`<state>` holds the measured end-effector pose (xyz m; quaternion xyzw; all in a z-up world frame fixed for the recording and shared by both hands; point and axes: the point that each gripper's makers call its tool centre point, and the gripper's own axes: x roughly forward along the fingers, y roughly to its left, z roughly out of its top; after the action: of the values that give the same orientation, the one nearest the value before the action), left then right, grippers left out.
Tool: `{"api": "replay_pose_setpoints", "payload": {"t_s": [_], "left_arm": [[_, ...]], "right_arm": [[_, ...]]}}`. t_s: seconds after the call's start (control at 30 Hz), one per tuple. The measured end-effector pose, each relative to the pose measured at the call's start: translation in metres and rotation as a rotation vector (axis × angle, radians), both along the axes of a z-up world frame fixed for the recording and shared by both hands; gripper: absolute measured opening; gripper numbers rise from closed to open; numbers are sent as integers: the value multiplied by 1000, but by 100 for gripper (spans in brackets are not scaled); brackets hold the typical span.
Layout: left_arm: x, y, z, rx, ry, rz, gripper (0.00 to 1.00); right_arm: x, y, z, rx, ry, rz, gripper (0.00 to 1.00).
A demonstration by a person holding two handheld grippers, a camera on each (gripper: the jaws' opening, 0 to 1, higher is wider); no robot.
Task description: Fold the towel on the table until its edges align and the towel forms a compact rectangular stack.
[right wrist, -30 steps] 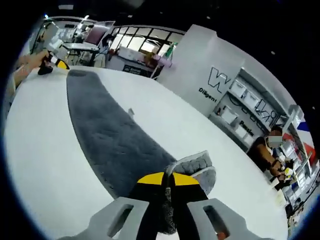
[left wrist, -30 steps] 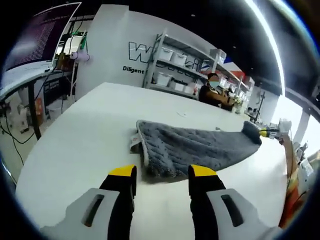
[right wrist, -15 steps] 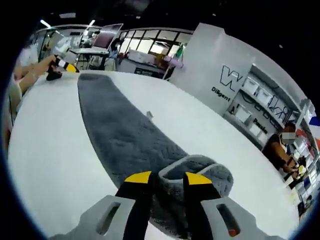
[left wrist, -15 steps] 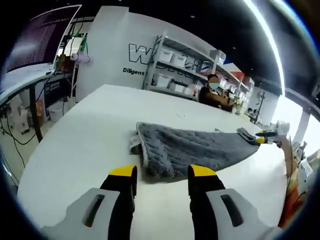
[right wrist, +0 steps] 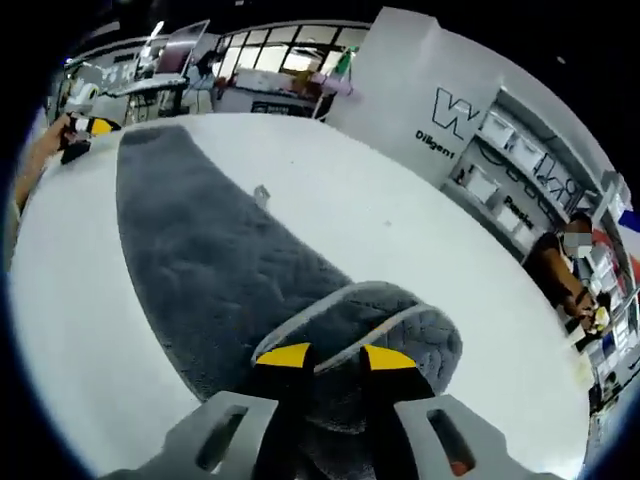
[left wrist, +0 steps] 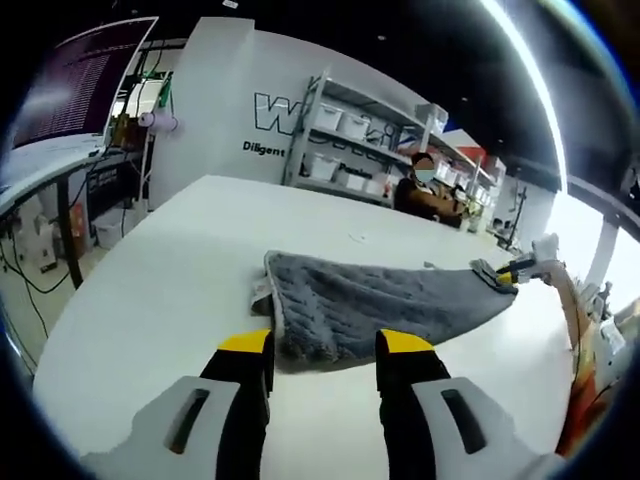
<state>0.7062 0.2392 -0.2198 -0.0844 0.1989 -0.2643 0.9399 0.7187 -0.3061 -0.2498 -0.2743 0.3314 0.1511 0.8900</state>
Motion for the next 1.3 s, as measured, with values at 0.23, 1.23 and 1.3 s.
{"api": "replay_pose_setpoints", "payload": {"t_s": [0.23,1.23,1.3], "left_arm": [[-5,1,-1,11,-3,2,40],[-6,-2,8,-7,-25,-4,40],[-6,-3,9,-6,-26,-7,40]], "right_arm": [[-7,4,-12,77,47,-21,3],[-15,59,76,301,-251,147,0],[-12,54,72,252,-243,139,0]]}}
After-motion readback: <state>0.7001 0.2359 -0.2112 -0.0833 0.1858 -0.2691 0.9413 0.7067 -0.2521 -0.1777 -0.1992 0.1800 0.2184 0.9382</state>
